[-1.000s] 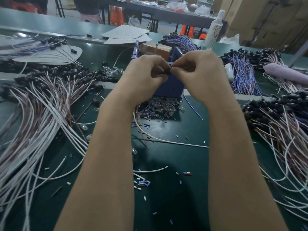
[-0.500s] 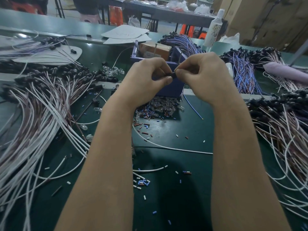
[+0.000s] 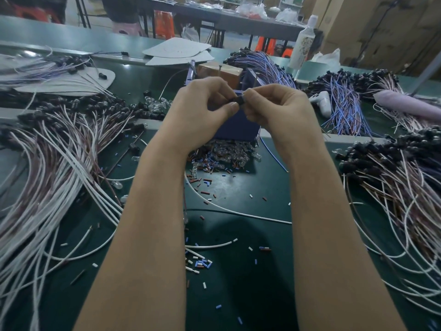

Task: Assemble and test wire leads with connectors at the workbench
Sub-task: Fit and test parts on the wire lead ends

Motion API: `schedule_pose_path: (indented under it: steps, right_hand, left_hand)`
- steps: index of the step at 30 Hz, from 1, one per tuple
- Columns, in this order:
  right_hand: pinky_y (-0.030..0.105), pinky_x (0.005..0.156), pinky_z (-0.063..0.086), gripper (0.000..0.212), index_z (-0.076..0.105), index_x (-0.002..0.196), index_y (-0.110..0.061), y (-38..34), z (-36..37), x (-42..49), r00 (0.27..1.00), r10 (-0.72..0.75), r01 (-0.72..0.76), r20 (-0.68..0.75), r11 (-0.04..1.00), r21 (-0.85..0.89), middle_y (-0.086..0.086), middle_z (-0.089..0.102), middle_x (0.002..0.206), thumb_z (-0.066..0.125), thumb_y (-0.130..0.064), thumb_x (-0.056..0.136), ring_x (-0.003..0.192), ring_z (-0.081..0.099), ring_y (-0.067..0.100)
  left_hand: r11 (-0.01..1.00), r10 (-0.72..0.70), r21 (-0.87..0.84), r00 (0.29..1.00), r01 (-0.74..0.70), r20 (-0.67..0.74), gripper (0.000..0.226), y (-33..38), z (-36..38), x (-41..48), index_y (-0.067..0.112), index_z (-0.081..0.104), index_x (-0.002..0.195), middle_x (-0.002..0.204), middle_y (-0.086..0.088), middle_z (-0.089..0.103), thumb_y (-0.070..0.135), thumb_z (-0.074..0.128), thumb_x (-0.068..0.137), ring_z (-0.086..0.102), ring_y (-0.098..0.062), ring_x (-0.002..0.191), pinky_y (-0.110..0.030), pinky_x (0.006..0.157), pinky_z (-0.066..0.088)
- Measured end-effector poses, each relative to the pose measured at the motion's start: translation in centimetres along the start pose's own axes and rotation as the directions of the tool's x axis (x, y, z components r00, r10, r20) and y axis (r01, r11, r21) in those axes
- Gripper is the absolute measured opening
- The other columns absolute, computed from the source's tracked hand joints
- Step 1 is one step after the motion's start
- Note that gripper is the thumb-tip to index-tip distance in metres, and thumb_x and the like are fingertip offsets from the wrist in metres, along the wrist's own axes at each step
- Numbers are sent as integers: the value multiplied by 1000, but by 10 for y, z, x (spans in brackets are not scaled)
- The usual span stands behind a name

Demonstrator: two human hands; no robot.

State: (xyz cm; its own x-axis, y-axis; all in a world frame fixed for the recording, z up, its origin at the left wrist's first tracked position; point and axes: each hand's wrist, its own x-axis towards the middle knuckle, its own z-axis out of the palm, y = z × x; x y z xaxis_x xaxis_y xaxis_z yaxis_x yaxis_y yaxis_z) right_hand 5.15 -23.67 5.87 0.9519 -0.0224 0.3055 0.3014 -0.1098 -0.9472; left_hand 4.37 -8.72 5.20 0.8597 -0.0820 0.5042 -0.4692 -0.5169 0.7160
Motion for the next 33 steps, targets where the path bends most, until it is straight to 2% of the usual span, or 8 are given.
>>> schedule_pose_path:
  steps: [13,16,18,21,25,28,30,33]
  right_hand:
    - [23,67,56,8,61,81,-13,-1,8,0,999,-54,54,-1,994,-93,7,67,78,66,-13,88,66,64,11]
    - [21,68,55,12,58,81,-17,1,-10,5,966,-77,70,-246,997,-37,3,67,81,62,-11,90,65,65,8]
    - [19,62,53,14,54,81,-18,4,-27,9,888,-16,61,-460,995,82,3,65,81,58,-11,93,61,61,6]
    - [19,53,44,17,50,81,-19,14,-39,12,784,55,-39,-618,998,40,10,61,87,49,-11,96,60,53,8]
    - [23,54,37,26,70,90,-6,17,-39,12,910,25,-204,-415,896,-394,-1,55,65,46,-15,93,58,47,11]
    - [22,67,35,33,70,102,-8,2,-25,4,987,-97,-5,-131,787,-617,-5,59,77,48,-33,97,78,54,10]
    - [24,76,46,29,66,105,-16,-7,-10,-2,990,-88,135,113,837,-531,-8,67,89,45,-36,99,83,63,7]
    - [33,63,51,27,61,82,-18,-7,4,-5,959,-59,155,276,928,-340,-7,62,61,44,-24,101,57,60,10]
  left_hand:
    - [999,-48,20,999,48,2,13,6,6,1,20,66,99,82,4,70,25,65,88,62,-7,79,-12,69,42]
    - [987,-144,-66,988,148,56,12,0,2,-3,16,60,101,71,4,67,24,60,92,56,1,61,-10,61,40]
    - [979,-179,-100,984,178,2,10,-5,-2,-4,15,61,97,65,5,61,23,57,94,48,5,50,-8,53,36]
    - [969,-246,-36,962,244,-117,13,-11,-7,-2,15,67,98,76,1,61,20,55,95,52,-5,66,-19,71,45]
    - [965,-260,-22,940,262,-223,16,-8,-13,-1,16,67,99,91,-2,65,13,52,94,58,-14,83,-35,89,51]
    - [987,-122,85,978,138,-167,19,7,-13,0,28,65,92,96,4,67,14,52,93,60,-15,99,-40,97,46]
    - [989,-22,145,996,35,-88,20,17,-8,1,31,65,92,100,6,68,16,51,92,56,-21,109,-45,99,42]
    - [970,40,241,993,-12,-110,17,22,3,3,29,67,99,110,6,63,21,54,92,49,-20,116,-43,102,37]
